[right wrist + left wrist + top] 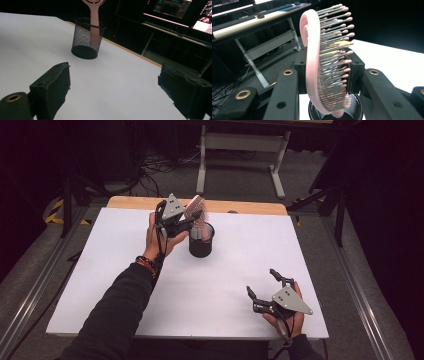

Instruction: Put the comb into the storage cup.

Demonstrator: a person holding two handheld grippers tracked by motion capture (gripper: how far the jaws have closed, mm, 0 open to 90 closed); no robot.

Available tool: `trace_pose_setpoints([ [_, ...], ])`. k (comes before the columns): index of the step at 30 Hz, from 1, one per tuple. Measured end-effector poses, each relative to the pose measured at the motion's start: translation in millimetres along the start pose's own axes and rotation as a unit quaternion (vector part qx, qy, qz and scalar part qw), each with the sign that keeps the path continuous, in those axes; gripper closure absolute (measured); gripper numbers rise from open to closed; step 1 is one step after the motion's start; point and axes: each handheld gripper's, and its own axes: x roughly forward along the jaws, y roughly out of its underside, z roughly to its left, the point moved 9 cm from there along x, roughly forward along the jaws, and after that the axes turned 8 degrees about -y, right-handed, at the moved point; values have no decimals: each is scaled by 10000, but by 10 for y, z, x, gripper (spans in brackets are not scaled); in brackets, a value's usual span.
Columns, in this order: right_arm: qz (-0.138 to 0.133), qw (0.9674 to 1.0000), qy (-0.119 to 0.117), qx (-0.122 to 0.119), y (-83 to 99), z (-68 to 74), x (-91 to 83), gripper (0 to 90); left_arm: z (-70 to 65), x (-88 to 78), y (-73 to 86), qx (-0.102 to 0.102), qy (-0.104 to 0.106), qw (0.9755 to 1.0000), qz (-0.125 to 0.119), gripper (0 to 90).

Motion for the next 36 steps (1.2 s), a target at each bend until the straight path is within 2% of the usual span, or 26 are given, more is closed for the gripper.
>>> trace_pose_setpoints([
  [8, -10, 10000, 18, -16, -4, -4, -5, 106, -23, 78, 89, 10, -2, 9999, 143, 635],
  [14, 15, 10000, -4, -16, 3, 3, 1, 106, -31, 132, 161, -62, -23, 9997, 214, 634],
  [20, 40, 10000, -6, -33, 7, 6, 3, 106, -45, 137, 169, -115, -8, 9998, 148, 633],
  [28, 136, 9998, 43, -124, 24, 15, 18, 112, -47, 151, 197, -332, 2, 9994, 91, 620],
  [36, 195, 9997, -21, -130, 45, 31, 35, 111, 7, 136, 245, -467, -96, 9988, 75, 598],
])
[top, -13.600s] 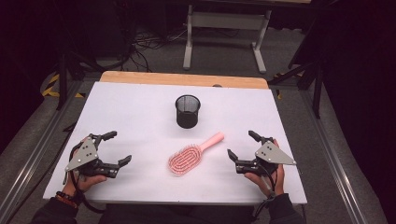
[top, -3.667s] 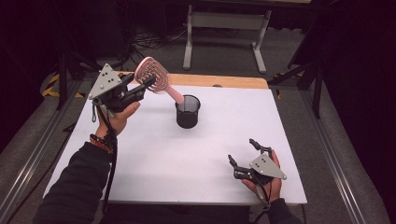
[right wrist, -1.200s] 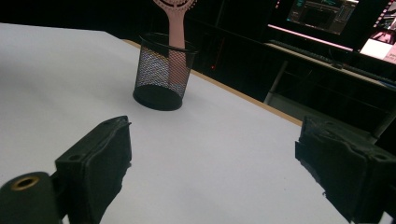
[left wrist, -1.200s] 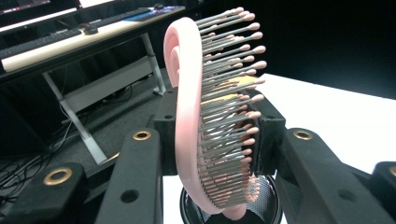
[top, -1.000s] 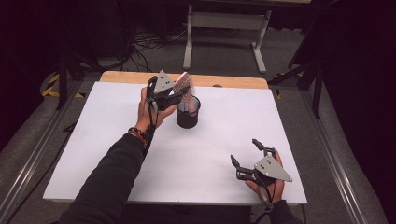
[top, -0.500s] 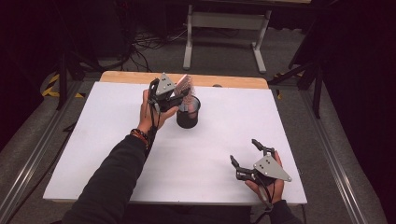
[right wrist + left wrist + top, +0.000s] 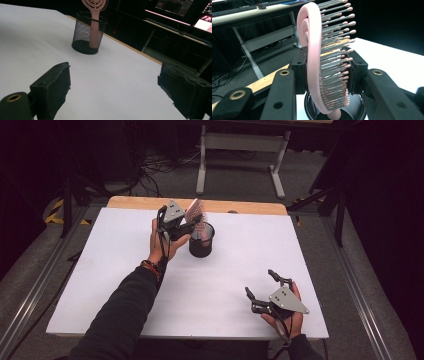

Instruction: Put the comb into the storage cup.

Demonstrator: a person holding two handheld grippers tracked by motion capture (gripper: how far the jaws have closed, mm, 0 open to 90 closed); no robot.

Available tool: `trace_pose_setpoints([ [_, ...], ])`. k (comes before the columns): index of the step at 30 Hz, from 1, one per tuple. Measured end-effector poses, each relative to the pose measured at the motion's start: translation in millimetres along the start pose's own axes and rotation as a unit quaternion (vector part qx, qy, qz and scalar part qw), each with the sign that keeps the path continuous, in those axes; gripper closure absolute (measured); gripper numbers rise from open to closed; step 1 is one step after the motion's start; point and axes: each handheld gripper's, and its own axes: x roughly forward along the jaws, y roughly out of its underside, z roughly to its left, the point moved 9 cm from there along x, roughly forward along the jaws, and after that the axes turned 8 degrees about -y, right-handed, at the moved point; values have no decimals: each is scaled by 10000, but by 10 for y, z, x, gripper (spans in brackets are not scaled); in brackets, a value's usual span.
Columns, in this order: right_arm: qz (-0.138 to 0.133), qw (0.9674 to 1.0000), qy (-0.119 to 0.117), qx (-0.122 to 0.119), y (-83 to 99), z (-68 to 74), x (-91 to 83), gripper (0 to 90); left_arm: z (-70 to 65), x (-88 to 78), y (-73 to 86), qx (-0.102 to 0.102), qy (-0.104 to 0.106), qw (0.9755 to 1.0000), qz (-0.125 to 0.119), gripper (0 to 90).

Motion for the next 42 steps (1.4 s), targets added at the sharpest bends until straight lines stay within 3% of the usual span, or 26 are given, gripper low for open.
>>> trace_pose_setpoints([
  [5, 74, 10000, -34, -7, 23, 11, 18, 109, 34, -26, 45, -58, -44, 10000, -1, 593],
  [8, 102, 9999, -43, -27, 25, 23, 26, 110, 66, -64, 88, -203, -7, 9998, -19, 592],
  [19, 199, 9998, -58, -80, 48, 36, 46, 110, 191, -172, 202, -264, -74, 9996, 29, 572],
  [42, 322, 9993, -126, -120, 82, 67, 78, 111, 293, -280, 338, -119, -47, 9998, 161, 475],
])
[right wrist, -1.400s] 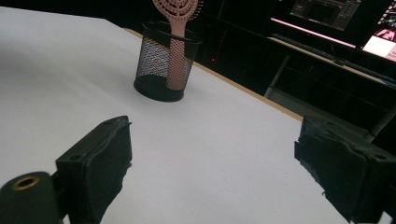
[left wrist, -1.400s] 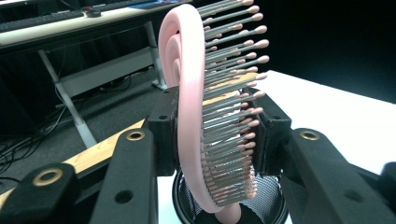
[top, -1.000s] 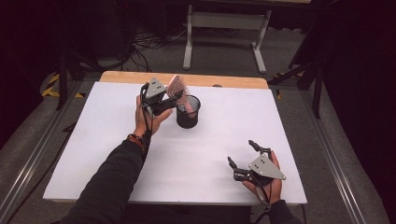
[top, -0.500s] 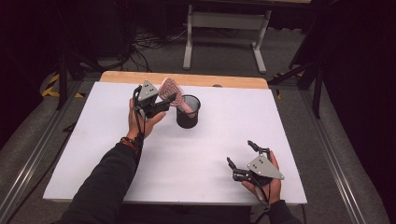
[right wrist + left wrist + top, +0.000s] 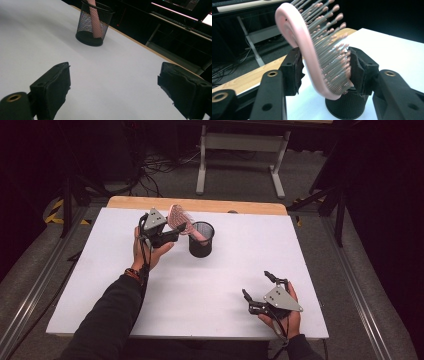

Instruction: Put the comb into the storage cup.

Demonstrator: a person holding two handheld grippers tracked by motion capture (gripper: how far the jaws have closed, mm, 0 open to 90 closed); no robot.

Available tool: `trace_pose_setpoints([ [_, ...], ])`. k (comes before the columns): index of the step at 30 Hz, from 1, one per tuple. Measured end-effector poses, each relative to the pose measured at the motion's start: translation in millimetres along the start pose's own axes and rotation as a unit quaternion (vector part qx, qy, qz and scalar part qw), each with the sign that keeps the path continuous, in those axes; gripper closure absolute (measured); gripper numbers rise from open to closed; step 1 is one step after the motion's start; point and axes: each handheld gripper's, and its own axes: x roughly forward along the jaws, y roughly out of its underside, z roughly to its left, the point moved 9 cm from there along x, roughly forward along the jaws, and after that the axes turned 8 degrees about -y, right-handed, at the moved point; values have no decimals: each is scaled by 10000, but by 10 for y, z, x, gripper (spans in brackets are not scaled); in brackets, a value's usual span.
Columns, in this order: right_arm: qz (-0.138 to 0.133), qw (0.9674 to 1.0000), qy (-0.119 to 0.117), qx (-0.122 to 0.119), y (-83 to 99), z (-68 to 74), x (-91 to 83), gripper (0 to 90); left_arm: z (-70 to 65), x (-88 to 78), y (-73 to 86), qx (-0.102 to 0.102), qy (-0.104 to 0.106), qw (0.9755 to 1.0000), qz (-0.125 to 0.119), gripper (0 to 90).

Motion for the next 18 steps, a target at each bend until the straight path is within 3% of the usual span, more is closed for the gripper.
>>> trace_pose_setpoints([
  [9, 41, 10000, -21, -12, 12, 8, 10, 111, 3, -29, -3, 248, -49, 9997, 69, 431],
  [18, 63, 10000, -44, -21, 20, 12, 15, 111, 5, -41, -16, 294, -72, 9995, 62, 413],
])
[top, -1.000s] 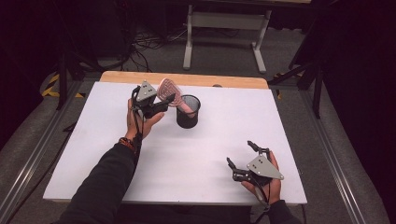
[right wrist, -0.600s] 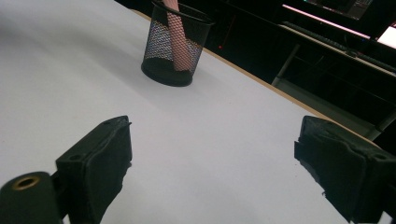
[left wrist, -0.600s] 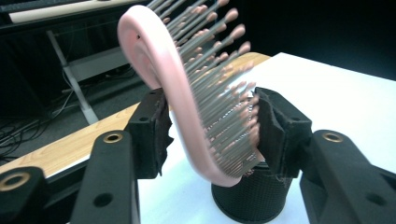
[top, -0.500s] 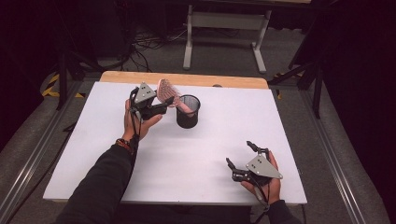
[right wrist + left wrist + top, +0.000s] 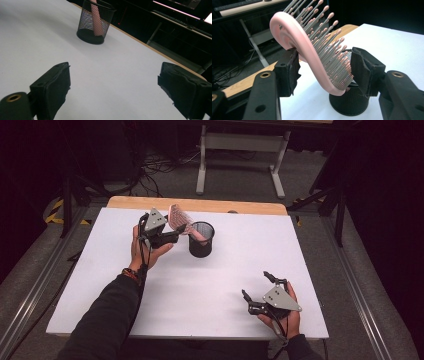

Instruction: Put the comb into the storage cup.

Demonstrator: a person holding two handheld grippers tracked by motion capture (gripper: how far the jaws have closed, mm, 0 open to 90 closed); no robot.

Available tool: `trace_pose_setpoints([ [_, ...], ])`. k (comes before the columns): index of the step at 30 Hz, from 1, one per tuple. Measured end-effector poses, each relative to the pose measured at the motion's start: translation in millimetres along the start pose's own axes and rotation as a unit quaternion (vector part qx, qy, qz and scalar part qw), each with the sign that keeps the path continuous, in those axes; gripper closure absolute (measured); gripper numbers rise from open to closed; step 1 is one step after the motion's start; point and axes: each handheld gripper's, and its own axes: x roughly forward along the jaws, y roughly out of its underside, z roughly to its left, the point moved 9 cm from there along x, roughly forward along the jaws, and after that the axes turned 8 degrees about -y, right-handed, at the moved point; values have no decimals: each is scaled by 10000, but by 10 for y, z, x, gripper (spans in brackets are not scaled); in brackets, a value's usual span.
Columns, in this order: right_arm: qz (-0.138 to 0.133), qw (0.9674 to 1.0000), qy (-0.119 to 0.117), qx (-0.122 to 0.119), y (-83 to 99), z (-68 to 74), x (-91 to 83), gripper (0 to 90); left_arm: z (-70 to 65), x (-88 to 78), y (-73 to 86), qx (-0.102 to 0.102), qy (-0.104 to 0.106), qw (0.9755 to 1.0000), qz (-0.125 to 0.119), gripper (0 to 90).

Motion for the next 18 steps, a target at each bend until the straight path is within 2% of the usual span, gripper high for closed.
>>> trace_pose_setpoints([
  [4, 2, 10000, 3, -3, 0, 1, 1, 111, 19, -11, -4, 66, -34, 10000, 23, 406],
  [9, -11, 10000, 47, 7, -1, -13, -6, 111, 30, -26, -17, 26, -65, 10000, 0, 356],
  [14, 2, 10000, 26, -6, 1, -6, 0, 109, 45, -43, -49, -3, -105, 9999, -90, 317],
  [15, 4, 10000, 24, -11, 1, -4, 1, 109, 52, -46, -57, 57, -139, 9998, -92, 315],
  [18, -1, 10000, 28, -8, -1, -5, 2, 110, 48, -56, -99, 36, -108, 9998, -162, 301],
])
